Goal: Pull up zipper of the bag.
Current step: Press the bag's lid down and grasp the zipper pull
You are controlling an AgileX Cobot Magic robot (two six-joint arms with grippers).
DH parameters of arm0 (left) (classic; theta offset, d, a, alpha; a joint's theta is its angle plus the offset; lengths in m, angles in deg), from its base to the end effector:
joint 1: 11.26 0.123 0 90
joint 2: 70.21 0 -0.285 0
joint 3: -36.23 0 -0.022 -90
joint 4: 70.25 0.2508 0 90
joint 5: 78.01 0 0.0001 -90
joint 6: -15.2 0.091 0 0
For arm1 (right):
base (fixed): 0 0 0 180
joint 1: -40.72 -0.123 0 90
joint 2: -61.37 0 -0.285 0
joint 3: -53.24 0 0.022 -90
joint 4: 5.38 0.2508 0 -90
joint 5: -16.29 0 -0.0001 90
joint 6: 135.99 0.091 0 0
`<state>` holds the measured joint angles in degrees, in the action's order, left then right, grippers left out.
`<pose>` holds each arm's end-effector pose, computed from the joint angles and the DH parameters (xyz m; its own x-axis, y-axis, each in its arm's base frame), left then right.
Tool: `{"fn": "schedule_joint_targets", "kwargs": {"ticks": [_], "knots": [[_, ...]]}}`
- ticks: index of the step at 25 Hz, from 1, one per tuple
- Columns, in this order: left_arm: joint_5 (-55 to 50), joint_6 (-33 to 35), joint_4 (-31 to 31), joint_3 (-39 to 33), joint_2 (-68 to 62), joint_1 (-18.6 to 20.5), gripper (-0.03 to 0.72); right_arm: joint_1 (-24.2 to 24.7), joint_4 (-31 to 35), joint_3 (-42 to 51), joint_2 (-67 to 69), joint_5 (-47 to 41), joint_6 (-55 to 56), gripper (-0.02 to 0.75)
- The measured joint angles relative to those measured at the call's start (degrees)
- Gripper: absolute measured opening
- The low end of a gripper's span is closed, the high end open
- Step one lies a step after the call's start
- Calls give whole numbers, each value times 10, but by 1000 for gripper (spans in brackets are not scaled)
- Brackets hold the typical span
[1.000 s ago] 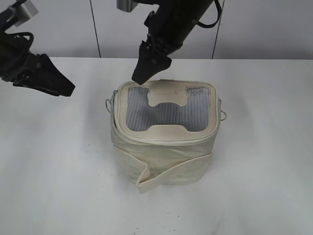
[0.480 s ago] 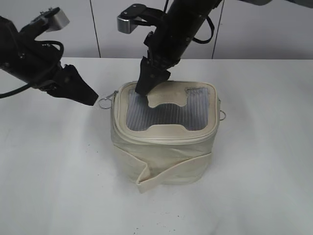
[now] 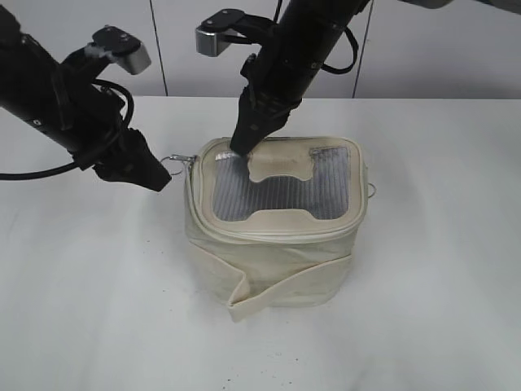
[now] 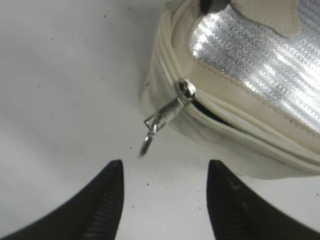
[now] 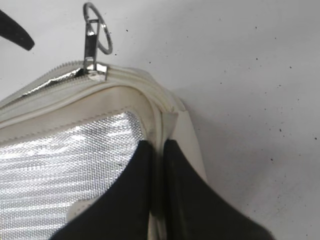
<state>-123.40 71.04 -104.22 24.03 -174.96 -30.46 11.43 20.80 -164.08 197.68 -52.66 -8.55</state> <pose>0.3079 -0.1456 0.2277 -0.5211 0.6748 -0.5225 0.8278 0.5487 -0.1171 0.3981 0.2663 0.2220 -0.2617 -0.8533 -0.4509 -0.9651 0.2284 0.1279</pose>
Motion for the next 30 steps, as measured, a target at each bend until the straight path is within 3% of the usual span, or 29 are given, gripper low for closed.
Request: {"fn": "schedule_joint_targets", "kwargs": {"ticks": [8, 15, 24, 27, 30], "knots": [[27, 0, 63, 0, 8, -5, 431, 0, 0, 0, 0, -1, 0, 39], [27, 1, 58, 0, 21, -10, 536, 0, 0, 0, 0, -1, 1, 39], [63, 2, 51, 0, 19, -40, 547, 0, 0, 0, 0, -1, 1, 38], [74, 2, 54, 0, 6, -49, 512, 0, 0, 0, 0, -1, 1, 38], [73, 2, 73, 0, -11, -54, 365, 0, 0, 0, 0, -1, 1, 38]]}}
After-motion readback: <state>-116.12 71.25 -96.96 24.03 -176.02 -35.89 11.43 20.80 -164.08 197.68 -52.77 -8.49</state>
